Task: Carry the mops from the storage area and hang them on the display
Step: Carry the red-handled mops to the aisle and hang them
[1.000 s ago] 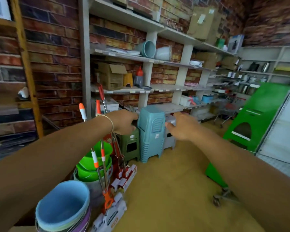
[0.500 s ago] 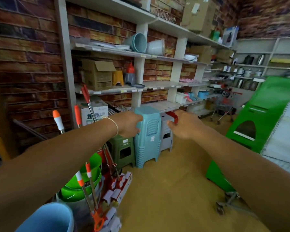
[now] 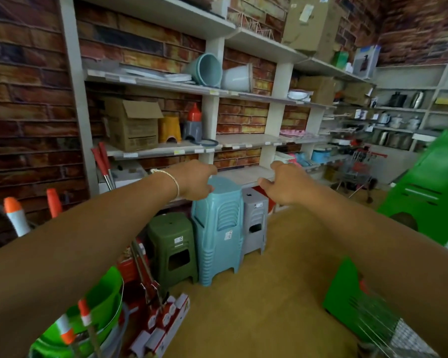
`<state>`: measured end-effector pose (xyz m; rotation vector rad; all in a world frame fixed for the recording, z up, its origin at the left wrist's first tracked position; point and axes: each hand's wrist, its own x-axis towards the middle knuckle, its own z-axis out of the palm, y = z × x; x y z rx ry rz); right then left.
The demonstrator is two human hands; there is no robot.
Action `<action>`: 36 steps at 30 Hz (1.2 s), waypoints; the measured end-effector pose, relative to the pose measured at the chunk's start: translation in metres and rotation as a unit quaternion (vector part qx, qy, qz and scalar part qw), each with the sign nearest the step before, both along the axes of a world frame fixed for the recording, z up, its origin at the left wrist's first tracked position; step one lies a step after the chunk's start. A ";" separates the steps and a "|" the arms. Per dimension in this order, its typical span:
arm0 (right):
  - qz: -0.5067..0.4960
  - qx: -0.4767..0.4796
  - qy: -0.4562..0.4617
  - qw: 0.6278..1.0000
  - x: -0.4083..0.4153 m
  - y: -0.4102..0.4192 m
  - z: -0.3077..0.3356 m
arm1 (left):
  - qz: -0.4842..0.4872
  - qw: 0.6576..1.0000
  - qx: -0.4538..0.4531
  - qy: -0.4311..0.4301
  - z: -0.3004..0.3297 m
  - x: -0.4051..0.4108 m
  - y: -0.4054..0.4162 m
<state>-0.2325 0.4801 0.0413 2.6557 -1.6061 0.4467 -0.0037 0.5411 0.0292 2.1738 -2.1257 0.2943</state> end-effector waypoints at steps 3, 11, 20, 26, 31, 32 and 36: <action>0.018 0.003 0.003 1.000 0.010 -0.031 -0.003 | -0.001 1.000 -0.004 0.002 -0.005 0.008 -0.033; 0.044 0.039 0.030 0.998 0.068 -0.125 -0.036 | 0.014 1.000 0.008 0.021 -0.042 0.057 -0.120; 0.049 0.047 0.048 0.997 0.171 -0.257 -0.052 | 0.022 0.998 0.029 0.054 -0.059 0.162 -0.245; 0.068 0.024 0.035 0.997 0.254 -0.334 -0.032 | 0.043 0.997 0.013 0.058 -0.030 0.240 -0.302; 0.118 0.023 0.053 0.991 0.328 -0.373 -0.037 | 0.073 0.996 0.013 0.058 -0.031 0.300 -0.324; 0.131 0.025 0.051 0.990 0.344 -0.379 -0.039 | 0.086 0.994 0.019 0.058 -0.034 0.313 -0.326; 0.193 0.036 0.057 0.979 0.414 -0.400 -0.056 | 0.153 0.984 0.046 0.074 -0.052 0.364 -0.323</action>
